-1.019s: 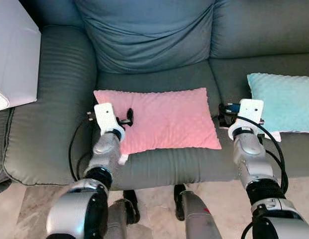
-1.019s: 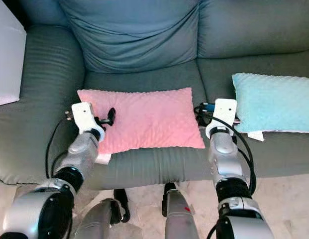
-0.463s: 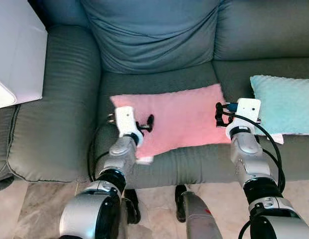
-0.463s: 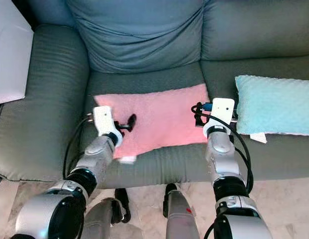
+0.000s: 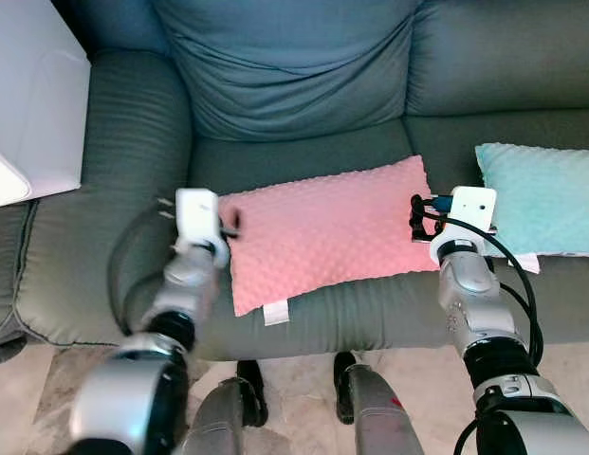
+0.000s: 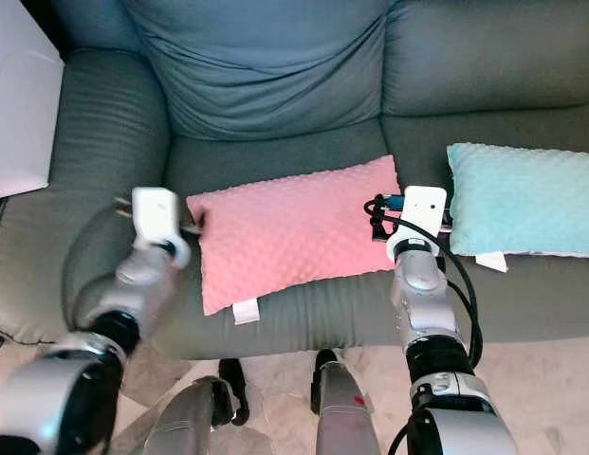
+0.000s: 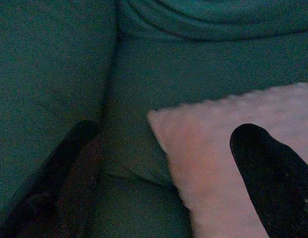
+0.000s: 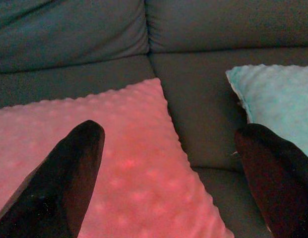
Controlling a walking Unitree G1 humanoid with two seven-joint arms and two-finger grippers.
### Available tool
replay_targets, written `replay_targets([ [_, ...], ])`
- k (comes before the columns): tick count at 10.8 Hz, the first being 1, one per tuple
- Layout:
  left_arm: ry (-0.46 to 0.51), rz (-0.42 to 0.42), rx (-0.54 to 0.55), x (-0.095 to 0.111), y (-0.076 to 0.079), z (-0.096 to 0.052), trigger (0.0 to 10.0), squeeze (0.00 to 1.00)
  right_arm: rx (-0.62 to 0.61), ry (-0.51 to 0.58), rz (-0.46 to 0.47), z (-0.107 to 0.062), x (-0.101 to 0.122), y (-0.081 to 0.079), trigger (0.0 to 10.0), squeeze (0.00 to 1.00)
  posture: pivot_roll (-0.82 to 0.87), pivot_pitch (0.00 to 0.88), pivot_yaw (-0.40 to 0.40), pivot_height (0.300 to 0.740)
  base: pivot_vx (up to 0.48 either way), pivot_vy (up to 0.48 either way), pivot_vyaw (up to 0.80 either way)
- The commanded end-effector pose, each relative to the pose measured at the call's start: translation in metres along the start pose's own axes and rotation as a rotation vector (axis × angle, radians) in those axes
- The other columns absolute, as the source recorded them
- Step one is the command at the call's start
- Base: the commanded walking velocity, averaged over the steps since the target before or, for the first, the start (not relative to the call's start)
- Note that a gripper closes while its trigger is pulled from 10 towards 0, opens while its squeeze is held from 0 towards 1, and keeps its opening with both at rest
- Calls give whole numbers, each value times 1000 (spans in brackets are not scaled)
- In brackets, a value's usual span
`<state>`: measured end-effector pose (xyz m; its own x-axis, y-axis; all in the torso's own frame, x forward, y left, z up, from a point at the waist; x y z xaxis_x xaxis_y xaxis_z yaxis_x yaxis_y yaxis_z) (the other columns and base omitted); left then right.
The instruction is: Move the pillow to the sofa
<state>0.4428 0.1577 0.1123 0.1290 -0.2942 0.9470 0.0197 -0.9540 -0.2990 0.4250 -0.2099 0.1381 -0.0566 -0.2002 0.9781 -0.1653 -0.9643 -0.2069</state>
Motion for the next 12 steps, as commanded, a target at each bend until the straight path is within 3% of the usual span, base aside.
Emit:
replay_targets([
  [1, -19, 20, 32, -7, -10, -1, 10000, 0, -15, -39, -6, -7, -14, 7, 10000, 0, -202, 371, 60, 740, 0, 0, 0],
  [2, 10, 28, 41, 0, -20, 1, 10000, 0, -30, -40, -34, -11, -16, 15, 10000, 0, -195, 360, 66, 740, 0, 0, 0],
  [3, 55, 45, 37, 3, -30, -1, 10000, 0, -114, -59, -80, -19, -23, 41, 10000, 0, -188, 345, 70, 740, 0, 0, 0],
  [5, 36, 45, 37, -25, -44, -17, 10000, 0, -289, -148, -79, -32, -44, 87, 10000, 0, -165, 332, 77, 740, 0, 0, 0],
  [8, -35, 51, 13, -72, -46, -61, 10000, 0, -336, -193, -103, -41, -54, 102, 10000, 0, -138, 326, 74, 740, 0, 0, 0],
  [10, -116, 29, -19, -97, -34, -85, 10000, 0, -382, -200, -150, -43, -54, 119, 10000, 0, -129, 335, 71, 740, 0, 0, 0],
  [12, -200, -13, -174, -110, 6, -111, 10000, 0, -349, -204, -108, -41, -54, 112, 10000, 0, -124, 339, 70, 740, 0, 0, 0],
])
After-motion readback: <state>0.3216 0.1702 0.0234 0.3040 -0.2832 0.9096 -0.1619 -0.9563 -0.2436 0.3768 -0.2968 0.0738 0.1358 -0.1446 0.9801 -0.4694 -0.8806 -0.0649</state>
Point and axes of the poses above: a point about 5 cm out from each wrist's last joint towards the gripper, its own z axis pointing out of the wrist towards the gripper, its own x axis along the axis of the wrist's last joint, y = z × x, the point moved 6 cm from there along z, pointing out of the wrist towards the gripper, and after that the axes turned 15 degrees about z, right-handed, at the moved point
